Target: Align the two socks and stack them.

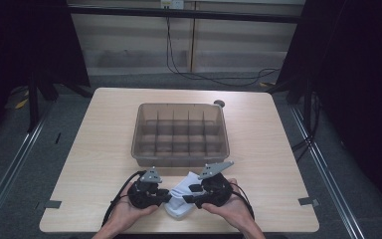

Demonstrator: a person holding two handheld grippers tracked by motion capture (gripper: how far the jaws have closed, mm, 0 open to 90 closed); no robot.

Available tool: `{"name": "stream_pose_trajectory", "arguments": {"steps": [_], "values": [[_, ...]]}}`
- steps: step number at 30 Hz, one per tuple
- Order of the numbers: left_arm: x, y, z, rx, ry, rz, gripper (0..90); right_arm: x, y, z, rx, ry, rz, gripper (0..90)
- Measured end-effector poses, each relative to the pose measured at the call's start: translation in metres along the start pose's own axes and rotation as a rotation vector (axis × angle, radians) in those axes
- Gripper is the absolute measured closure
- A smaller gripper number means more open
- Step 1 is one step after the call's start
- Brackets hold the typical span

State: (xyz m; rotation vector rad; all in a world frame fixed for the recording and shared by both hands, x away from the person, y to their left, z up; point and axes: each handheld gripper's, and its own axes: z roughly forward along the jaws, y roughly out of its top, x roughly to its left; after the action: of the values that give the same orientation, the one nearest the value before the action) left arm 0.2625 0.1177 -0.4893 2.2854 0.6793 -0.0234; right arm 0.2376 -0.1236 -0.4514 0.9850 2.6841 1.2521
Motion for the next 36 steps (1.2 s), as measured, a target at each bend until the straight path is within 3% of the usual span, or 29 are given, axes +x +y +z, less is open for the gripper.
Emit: {"name": "stream_pose_trajectory", "arguments": {"steps": [6, 8, 10, 12, 18, 22, 25, 36], "values": [[0.000, 0.000, -0.015, -0.034, -0.016, -0.011, 73.6, -0.004, 0.003, -0.002, -0.035, 0.020, 0.020, 68.6], [-0.001, 0.000, -0.016, -0.038, -0.026, -0.007, 73.5, -0.002, 0.004, -0.002, -0.045, 0.016, 0.015, 68.8], [0.000, 0.000, -0.016, -0.034, -0.008, -0.004, 73.4, -0.002, 0.005, -0.001, -0.046, 0.022, 0.014, 68.8], [0.000, 0.000, -0.017, -0.037, -0.009, -0.016, 73.4, -0.001, 0.003, 0.003, -0.017, 0.027, 0.014, 66.7], [-0.008, 0.001, -0.017, -0.038, -0.033, 0.005, 72.5, 0.004, -0.004, 0.025, 0.079, 0.037, -0.003, 63.5], [-0.009, -0.002, -0.012, -0.010, -0.037, 0.012, 69.7, 0.005, -0.008, 0.035, 0.129, 0.024, -0.021, 78.4], [-0.011, -0.003, -0.009, -0.005, -0.034, 0.012, 65.1, 0.005, -0.008, 0.034, 0.120, 0.018, -0.031, 87.1], [-0.019, 0.001, -0.003, -0.018, -0.062, 0.019, 50.1, 0.002, -0.004, 0.015, 0.055, -0.010, -0.020, 88.2]]}}
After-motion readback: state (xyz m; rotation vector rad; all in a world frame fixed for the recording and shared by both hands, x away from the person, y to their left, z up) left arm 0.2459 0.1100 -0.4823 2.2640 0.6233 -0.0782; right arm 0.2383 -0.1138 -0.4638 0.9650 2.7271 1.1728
